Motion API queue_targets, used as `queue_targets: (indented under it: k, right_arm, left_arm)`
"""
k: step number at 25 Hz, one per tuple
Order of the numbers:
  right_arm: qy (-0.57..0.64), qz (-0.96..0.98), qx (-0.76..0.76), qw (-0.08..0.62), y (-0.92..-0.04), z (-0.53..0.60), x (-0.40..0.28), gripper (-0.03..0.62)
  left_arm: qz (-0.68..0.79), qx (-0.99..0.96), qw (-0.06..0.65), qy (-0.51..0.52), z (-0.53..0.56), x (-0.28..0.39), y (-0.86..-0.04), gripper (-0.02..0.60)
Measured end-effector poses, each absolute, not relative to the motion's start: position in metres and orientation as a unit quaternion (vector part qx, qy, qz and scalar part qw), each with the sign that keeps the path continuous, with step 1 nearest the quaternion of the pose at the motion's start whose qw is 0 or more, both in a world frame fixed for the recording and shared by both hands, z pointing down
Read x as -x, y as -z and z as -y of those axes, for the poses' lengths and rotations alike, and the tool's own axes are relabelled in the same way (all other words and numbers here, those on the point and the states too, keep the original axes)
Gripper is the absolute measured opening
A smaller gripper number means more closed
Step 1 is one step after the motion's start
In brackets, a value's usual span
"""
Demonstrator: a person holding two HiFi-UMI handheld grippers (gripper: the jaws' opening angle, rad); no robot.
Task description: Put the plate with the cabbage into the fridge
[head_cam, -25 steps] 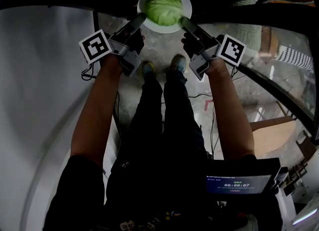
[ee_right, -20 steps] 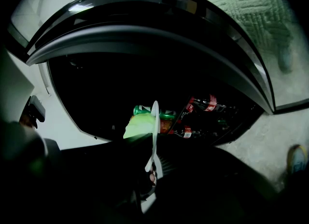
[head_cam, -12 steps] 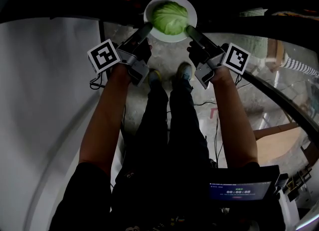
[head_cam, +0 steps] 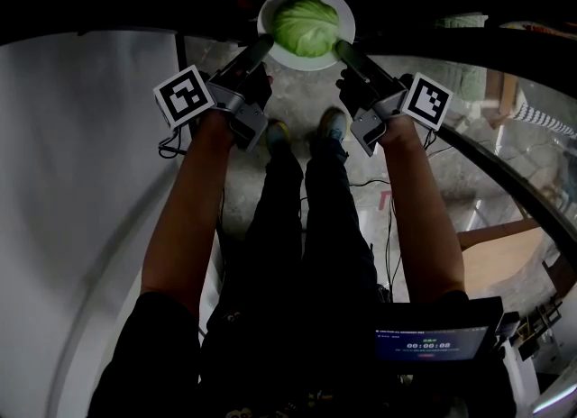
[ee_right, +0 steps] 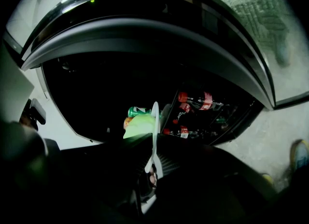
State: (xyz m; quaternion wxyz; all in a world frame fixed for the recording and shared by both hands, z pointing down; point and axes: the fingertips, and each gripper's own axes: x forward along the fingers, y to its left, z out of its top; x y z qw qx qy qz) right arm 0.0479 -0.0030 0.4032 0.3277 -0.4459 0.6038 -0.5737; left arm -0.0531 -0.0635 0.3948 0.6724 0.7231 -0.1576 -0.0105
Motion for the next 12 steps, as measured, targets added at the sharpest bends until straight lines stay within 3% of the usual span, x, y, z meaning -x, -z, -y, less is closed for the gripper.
queue_targets:
  k: [12]
  right_arm:
    - [0.580,-0.593,0.447,0.335,-0.4076,0.0020,-0.0500,0.025]
  left_arm:
    - [0.172,-0.714,0.679,0.015,0.0647,0.0537,-0.3998,0.014]
